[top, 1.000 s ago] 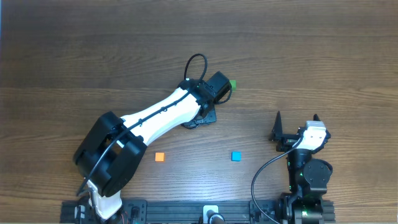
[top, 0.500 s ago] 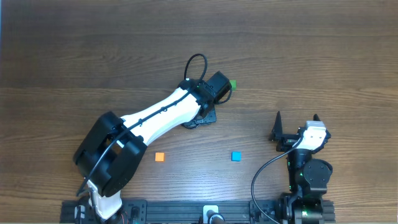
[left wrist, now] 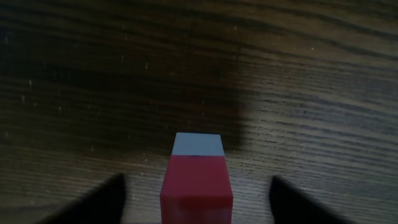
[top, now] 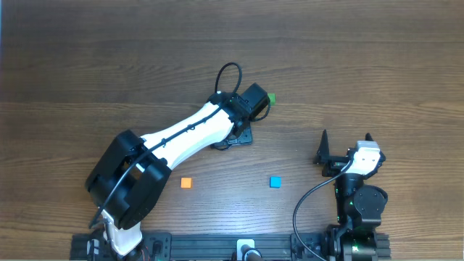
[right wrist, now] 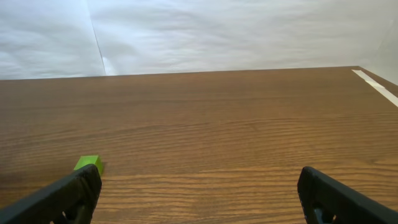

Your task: Stack Cubes

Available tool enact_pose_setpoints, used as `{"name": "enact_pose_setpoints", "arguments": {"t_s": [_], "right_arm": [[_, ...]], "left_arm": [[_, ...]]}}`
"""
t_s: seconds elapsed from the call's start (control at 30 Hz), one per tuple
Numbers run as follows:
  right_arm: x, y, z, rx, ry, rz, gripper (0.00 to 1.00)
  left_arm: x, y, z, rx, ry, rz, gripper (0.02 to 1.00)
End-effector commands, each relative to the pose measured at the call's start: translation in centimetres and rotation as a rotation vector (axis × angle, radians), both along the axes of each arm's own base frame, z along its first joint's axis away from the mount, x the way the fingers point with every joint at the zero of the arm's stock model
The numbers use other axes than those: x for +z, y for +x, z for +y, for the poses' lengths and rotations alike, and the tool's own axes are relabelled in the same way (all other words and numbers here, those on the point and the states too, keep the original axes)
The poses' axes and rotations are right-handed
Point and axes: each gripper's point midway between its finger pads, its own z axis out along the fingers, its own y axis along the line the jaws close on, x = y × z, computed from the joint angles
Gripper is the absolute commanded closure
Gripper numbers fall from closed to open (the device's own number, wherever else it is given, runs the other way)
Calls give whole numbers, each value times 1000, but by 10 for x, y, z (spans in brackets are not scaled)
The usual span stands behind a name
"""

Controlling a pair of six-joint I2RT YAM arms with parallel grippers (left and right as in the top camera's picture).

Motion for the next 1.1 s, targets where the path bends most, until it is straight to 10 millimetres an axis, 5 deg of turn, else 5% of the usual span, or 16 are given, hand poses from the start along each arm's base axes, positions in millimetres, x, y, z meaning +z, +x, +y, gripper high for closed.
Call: {"name": "enact_pose_setpoints", "arguments": {"t_s": [0.03,0.27,0.5,0.6,0.77,0.9,1.1], "right_arm": [[-1,0,-1,-1,-5,0,9],[-1,0,-1,-1,-5,0,7],[-1,0,-1,-1,-5,0,9],[-1,0,-1,-1,-5,0,7],[-1,0,-1,-1,-5,0,9],[-1,0,-1,-1,-5,0,9],[-1,0,-1,-1,-5,0,9]], "left_arm": [[10,3,0,5,-22,-25,38],[103,9,3,-7,-165,-211,23],[161,-46,43,-40,-115,-255,34],[152,-68,59,-50,-78,-239,58],[95,-94,86,18,-41,-141,93],[59,-103,97,44,-57,-106,102],[30,-114,110,36,-40,-74,121]]}}
